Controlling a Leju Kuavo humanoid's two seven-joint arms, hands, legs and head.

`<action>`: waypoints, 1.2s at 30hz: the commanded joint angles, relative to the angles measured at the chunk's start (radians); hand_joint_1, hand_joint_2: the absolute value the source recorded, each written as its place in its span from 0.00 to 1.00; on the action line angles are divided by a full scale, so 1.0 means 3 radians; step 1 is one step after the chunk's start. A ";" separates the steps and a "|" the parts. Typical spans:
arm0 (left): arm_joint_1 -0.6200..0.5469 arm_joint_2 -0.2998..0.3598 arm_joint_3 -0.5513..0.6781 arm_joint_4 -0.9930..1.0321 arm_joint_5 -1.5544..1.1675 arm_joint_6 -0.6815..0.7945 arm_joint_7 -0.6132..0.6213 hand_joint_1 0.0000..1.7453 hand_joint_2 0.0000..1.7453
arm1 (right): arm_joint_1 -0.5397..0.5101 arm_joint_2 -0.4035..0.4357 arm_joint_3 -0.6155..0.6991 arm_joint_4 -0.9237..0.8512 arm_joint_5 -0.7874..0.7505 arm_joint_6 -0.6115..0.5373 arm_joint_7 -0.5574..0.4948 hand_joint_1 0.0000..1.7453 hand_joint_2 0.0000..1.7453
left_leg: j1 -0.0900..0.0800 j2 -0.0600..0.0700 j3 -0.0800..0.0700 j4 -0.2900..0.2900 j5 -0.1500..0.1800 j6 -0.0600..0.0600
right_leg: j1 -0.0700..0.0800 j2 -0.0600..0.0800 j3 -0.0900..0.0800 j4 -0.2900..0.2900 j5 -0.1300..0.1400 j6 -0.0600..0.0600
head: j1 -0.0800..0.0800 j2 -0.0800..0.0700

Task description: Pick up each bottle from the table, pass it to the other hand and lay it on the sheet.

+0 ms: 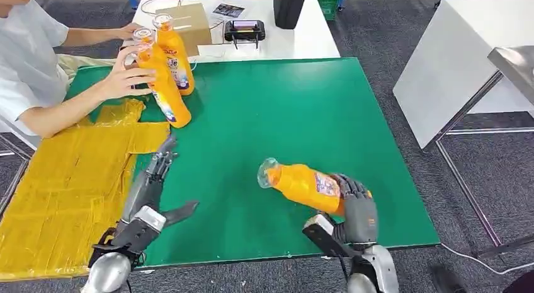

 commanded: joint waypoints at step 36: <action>-0.0477 -0.0081 -0.0862 0.0400 0.0570 -0.0133 -0.0251 0.00 1.00 | -0.1364 0.0650 0.1634 0.2128 -0.0872 0.0811 -0.0248 1.00 1.00 | 0.0002 -0.0012 0.0010 -0.0004 -0.0007 -0.0003 | -0.0001 0.0022 0.0010 -0.0005 -0.0009 -0.0003 | 0.0001 0.0000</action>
